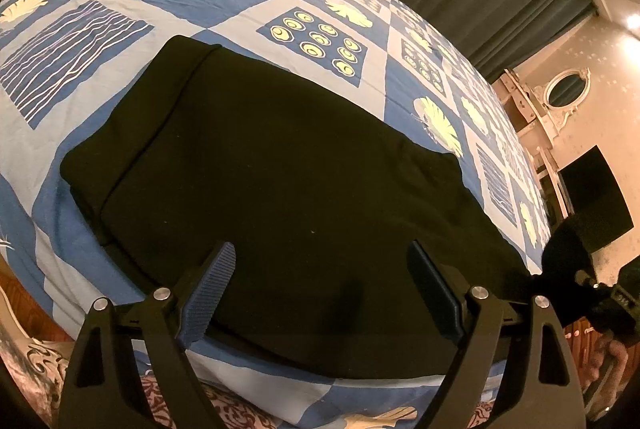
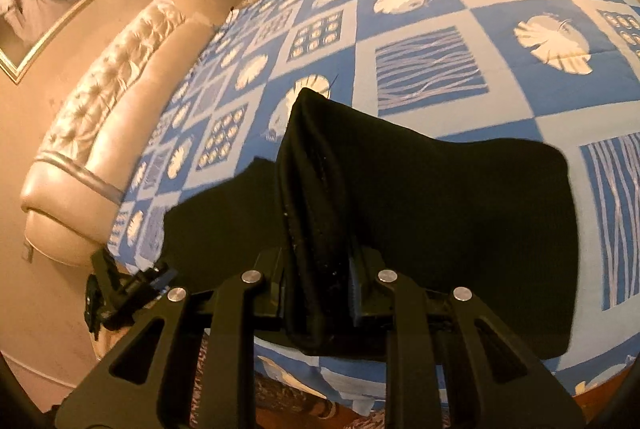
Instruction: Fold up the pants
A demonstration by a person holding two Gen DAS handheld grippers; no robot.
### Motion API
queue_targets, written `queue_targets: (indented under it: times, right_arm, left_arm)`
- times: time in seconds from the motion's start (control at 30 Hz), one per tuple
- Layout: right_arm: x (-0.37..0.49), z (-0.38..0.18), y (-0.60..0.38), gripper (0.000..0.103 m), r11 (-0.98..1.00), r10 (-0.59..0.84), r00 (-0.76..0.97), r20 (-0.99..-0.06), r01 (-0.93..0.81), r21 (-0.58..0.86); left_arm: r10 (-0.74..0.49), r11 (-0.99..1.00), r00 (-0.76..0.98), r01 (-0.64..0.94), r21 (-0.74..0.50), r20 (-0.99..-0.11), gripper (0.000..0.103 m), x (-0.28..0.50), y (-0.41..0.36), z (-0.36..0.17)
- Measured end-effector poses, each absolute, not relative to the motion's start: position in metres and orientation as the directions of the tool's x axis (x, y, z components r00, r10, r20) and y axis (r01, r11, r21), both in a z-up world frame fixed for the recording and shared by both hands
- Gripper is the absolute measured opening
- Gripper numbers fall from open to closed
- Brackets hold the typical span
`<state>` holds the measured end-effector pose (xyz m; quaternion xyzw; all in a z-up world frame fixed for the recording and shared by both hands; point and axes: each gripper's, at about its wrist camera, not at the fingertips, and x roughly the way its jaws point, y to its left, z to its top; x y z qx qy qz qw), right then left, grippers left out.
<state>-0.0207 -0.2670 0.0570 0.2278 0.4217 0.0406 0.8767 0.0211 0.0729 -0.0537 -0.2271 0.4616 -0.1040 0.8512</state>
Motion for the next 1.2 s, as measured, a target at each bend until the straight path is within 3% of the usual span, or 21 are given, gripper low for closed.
queue_targets:
  times: [0.4,0.8,1.2]
  right_arm:
    - [0.005,-0.003,-0.212,0.022,0.945,0.201,0.544,-0.814,0.112,0.308]
    - [0.005,-0.022,-0.195,0.024,0.967,0.141,0.528,-0.838,0.109,0.231]
    - [0.005,-0.029,-0.173,0.040,0.979,0.123,0.522,-0.844,0.075,0.189]
  left_arm:
    - [-0.387,0.875,0.551,-0.032,-0.483,-0.739,0.086,0.021,0.072,-0.054]
    - [-0.389,0.878,0.549,-0.023,-0.478,-0.740,0.086,0.012,0.066,-0.056]
    - [-0.389,0.879,0.547,-0.021,-0.477,-0.741,0.086,0.010,0.065,-0.056]
